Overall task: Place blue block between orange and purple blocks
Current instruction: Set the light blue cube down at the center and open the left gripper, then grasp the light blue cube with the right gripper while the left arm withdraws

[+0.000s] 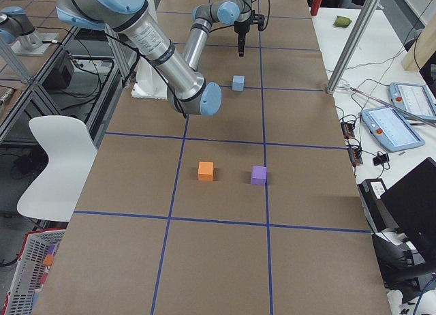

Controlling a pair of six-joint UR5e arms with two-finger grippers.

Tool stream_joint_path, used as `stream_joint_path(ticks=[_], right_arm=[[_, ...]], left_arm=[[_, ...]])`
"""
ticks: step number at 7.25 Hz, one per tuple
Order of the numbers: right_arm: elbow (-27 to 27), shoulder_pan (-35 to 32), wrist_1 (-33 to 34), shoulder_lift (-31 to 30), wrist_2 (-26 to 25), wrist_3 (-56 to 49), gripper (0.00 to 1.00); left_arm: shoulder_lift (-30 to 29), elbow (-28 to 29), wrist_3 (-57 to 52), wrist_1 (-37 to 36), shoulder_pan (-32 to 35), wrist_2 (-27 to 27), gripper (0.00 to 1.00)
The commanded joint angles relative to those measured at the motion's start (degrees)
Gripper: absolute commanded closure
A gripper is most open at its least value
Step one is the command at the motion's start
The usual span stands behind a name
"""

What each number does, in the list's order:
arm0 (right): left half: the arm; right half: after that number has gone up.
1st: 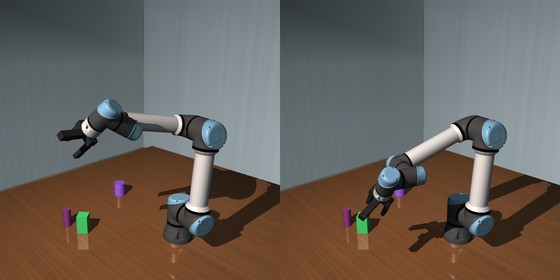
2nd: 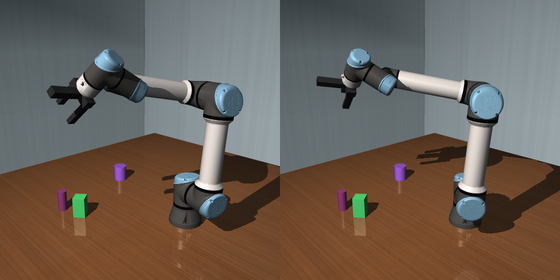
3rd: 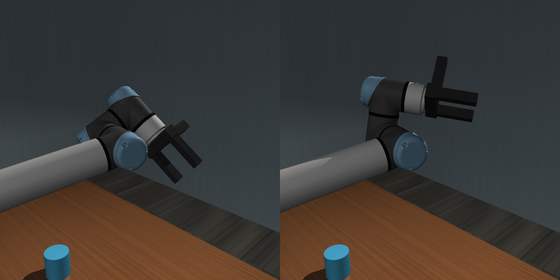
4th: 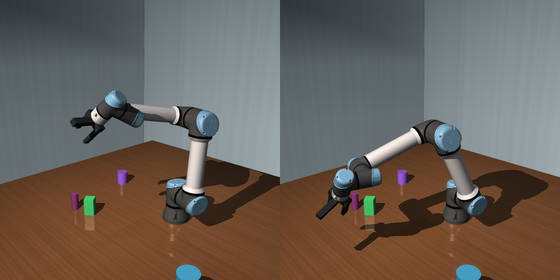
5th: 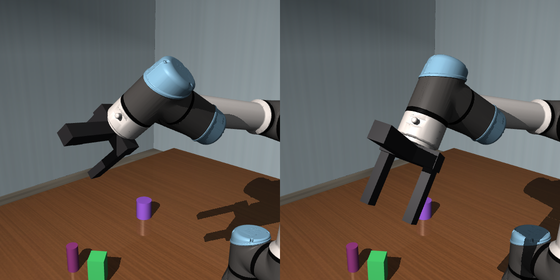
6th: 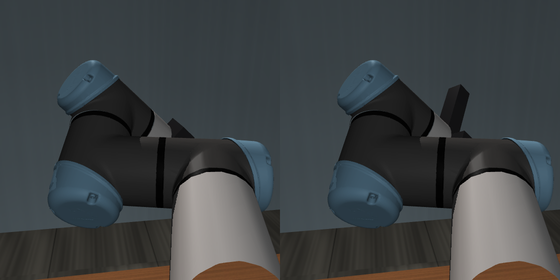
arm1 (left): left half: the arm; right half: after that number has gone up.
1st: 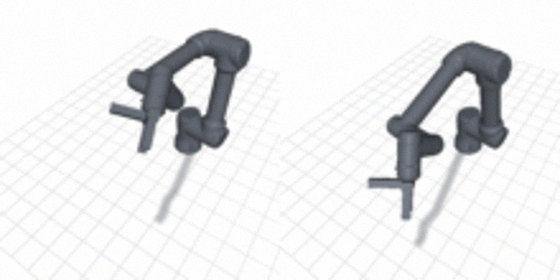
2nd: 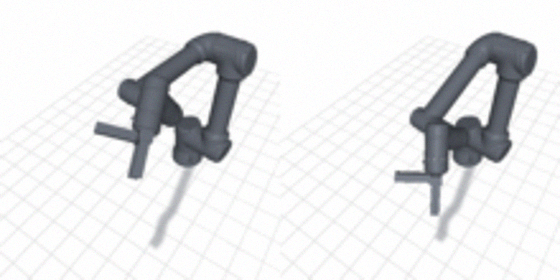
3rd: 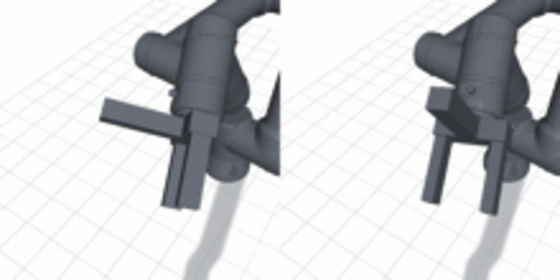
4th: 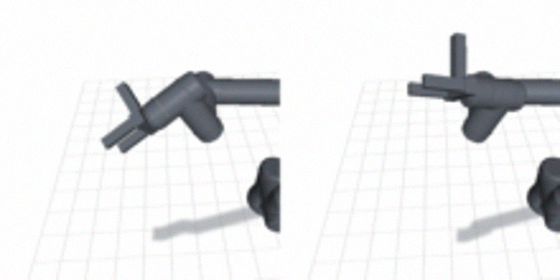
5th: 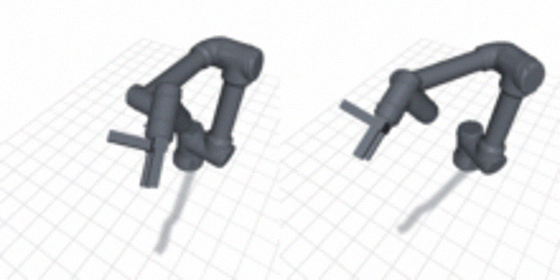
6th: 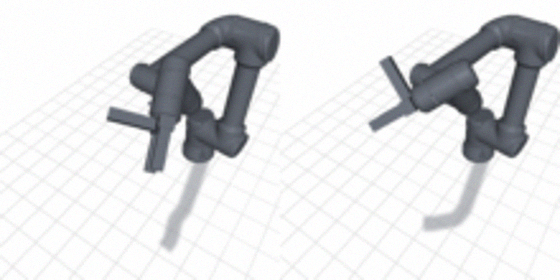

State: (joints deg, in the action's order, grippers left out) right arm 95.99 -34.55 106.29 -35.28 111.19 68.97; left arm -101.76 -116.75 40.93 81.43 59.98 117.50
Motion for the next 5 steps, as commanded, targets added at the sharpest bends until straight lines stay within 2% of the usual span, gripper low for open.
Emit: stream_joint_path(ticks=[1, 2, 3, 5], right_arm=[[-10.52, 3.25, -5.91, 1.36, -2.54, 3.10, 0.00], [-12.38, 4.22, -7.22, 0.75, -4.21, 3.01, 0.00], [-13.71, 4.41, -7.67, 0.57, -4.66, 2.40, 0.00], [-16.95, 4.93, -13.36, -0.92, -4.66, 2.48, 0.00]], left_arm=[[2.18, 1.96, -5.83, 0.04, 6.10, 0.27, 0.00], [3.40, 2.75, -12.30, 0.04, 7.08, 0.01, 0.00], [3.76, 3.80, -14.11, 0.13, 7.69, 0.01, 0.00], [3.85, 5.13, -14.12, 1.44, 7.70, 0.01, 0.00]])
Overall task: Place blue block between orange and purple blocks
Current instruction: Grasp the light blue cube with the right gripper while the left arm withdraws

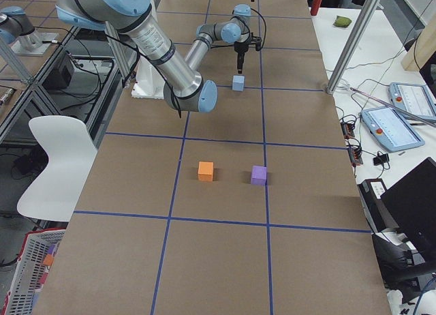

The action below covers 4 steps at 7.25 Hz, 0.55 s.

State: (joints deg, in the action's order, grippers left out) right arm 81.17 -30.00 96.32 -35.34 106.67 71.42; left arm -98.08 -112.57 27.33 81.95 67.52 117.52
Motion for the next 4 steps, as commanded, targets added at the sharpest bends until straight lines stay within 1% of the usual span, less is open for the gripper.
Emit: stream_joint_path(ticks=[1, 3, 4], right_arm=[[-2.33, 0.55, -3.68, -1.65, -0.14, -0.22, 0.00], [-4.00, 1.17, -4.38, -1.84, -0.23, -0.31, 0.00], [-5.66, 2.13, -6.13, -1.84, -0.49, 0.12, 0.00]], left_arm=[[0.16, 2.08, -0.61, 2.24, 0.24, -0.01, 0.00], [0.16, 3.59, -0.61, 4.18, 0.16, -0.10, 0.00], [0.16, 3.50, -0.70, 4.18, 0.15, -0.01, 0.00]])
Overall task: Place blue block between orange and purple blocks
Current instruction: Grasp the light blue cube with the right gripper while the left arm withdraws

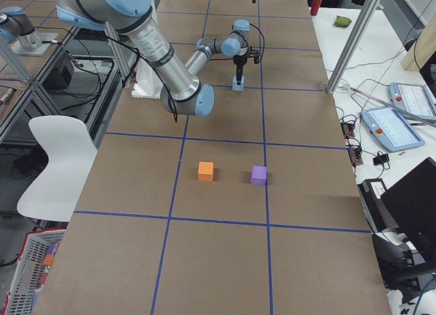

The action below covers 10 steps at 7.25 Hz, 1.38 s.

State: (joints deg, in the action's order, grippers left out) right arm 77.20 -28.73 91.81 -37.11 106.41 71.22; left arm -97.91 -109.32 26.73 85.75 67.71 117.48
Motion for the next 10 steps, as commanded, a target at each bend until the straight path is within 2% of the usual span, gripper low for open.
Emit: stream_joint_path(ticks=[1, 3, 5, 7, 8, 9, 10], right_arm=[[-2.31, 1.21, -3.55, -0.94, -0.84, 0.32, 0.01], [-2.06, 1.22, -4.79, -1.03, -0.76, 0.59, 1.00], [-1.10, 0.95, -4.62, -1.12, -0.76, 0.41, 1.00], [4.24, 0.16, -2.35, -2.43, -0.59, 0.50, 1.00], [10.10, -1.67, 3.32, -3.57, -0.41, -0.02, 1.00], [20.51, -3.60, 9.64, -6.98, -0.15, -4.12, 1.00], [30.19, -6.40, 17.10, -10.49, 0.20, -7.64, 1.00]], left_arm=[[-0.08, 0.16, -0.27, 0.47, 0.05, -0.05, 0.00], [-0.08, 0.69, -0.18, 0.39, 0.49, -0.23, 0.00], [0.09, 3.40, -0.09, 0.65, 1.90, 0.03, 0.00], [0.00, 5.77, -3.40, 1.52, 4.61, 0.04, 0.00], [0.00, 8.57, -10.31, 2.49, 7.67, 0.38, 0.00], [0.18, 11.12, -17.43, 1.63, 9.96, 0.47, 0.00], [0.18, 14.54, -18.80, 1.70, 11.20, 0.82, 0.00]])
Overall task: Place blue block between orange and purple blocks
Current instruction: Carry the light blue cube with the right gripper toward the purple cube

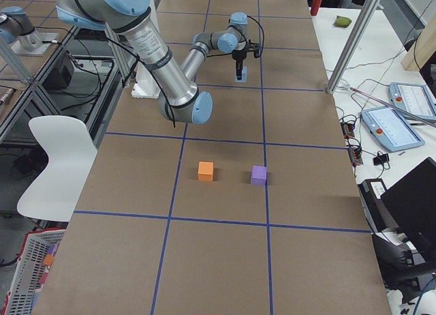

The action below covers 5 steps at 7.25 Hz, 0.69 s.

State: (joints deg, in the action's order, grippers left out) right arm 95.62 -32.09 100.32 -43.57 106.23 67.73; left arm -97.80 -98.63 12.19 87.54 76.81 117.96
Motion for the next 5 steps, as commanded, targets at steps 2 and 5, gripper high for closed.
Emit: stream_joint_path(ticks=[2, 5], right_arm=[[23.60, -15.47, 18.39, -9.92, 8.24, -17.99, 1.00], [26.20, -30.01, 17.98, -26.17, 13.92, -44.97, 1.00]], left_arm=[[-0.03, 7.22, -4.36, 0.61, 4.57, 4.09, 0.00], [0.06, 7.84, -14.44, -0.44, 7.20, 9.54, 0.00]])
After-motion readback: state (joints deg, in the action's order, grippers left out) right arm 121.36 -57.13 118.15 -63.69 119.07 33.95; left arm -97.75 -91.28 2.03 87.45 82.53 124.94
